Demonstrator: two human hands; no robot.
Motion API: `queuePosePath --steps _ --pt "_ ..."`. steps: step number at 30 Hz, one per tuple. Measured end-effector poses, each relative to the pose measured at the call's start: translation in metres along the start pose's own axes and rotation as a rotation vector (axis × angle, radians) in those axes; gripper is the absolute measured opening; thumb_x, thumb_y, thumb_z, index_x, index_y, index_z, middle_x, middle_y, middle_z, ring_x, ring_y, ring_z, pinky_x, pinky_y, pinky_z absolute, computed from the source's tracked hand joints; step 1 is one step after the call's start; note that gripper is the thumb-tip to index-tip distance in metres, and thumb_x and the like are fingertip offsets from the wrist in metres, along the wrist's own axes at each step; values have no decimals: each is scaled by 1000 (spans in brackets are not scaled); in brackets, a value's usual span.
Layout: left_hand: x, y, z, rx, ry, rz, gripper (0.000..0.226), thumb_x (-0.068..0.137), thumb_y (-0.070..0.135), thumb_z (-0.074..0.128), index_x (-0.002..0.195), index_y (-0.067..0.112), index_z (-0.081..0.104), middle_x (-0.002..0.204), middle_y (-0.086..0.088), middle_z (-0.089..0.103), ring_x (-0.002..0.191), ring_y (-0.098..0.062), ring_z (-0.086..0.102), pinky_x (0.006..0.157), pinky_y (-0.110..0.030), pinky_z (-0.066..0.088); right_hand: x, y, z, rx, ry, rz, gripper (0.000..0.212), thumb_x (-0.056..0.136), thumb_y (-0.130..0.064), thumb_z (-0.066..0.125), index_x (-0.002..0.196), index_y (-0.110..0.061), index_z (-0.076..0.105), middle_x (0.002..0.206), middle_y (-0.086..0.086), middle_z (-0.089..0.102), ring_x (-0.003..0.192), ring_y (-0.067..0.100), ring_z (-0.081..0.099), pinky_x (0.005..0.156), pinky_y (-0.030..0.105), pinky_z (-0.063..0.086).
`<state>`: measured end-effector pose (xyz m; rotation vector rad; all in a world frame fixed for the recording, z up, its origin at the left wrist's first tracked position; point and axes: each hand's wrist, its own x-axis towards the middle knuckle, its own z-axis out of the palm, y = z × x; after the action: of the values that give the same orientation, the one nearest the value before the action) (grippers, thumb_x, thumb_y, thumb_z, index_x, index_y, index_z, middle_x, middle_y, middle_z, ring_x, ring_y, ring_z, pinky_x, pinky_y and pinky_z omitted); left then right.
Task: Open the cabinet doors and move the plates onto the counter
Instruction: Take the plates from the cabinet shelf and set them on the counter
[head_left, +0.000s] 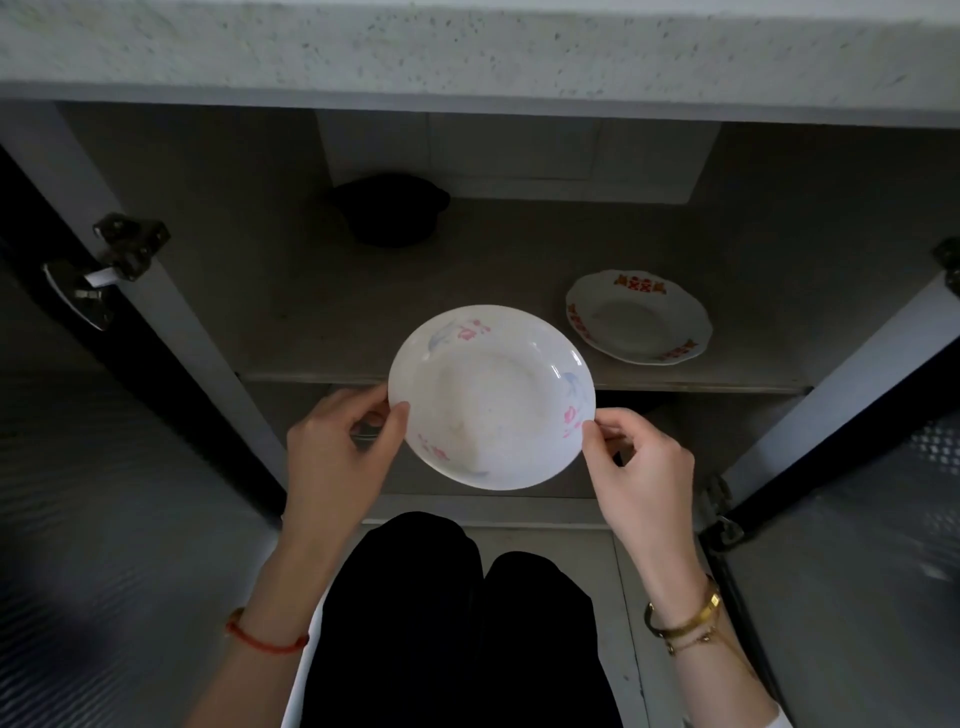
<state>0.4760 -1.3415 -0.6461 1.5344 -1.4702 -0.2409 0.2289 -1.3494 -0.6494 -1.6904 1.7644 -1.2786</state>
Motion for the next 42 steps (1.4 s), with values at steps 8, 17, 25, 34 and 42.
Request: queuePosePath --steps 8,17,25,34,42 --pt "-10 10 -7 -43 -11 0 24 85 22 69 109 22 74 86 13 69 80 -4 66 76 -11 50 -8 -5 -9 17 3 -7 7 86 -19 65 88 -24 70 76 -18 68 78 0 64 67 8 49" --pt "-12 12 -11 -71 -1 -11 30 84 34 66 109 19 74 89 10 71 81 -6 67 80 -15 54 -8 -8 -13 32 4 -33 9 86 -18 65 91 -22 71 79 -17 69 78 2 64 69 13 52" --pt "-1 0 -4 -53 5 -43 22 86 31 70 108 31 72 86 20 68 79 -6 67 76 -29 54 4 -6 -2 22 17 -37 9 85 -19 65 90 -22 71 78 -17 69 77 6 65 66 12 49" --pt "14 50 -53 -31 -109 -240 31 81 42 67 106 27 74 83 22 67 74 -2 64 70 -12 49 13 -67 -36 -77 -97 113 10 83 -20 65 85 -30 66 74 -19 67 75 1 62 61 7 43" --pt "7 137 -125 -30 -151 -447 19 78 29 76 96 31 75 84 18 67 78 -6 65 77 -13 47 -1 -156 -104 -136 -161 208 13 81 -14 68 81 -26 66 69 -20 65 76 -6 60 61 0 38"
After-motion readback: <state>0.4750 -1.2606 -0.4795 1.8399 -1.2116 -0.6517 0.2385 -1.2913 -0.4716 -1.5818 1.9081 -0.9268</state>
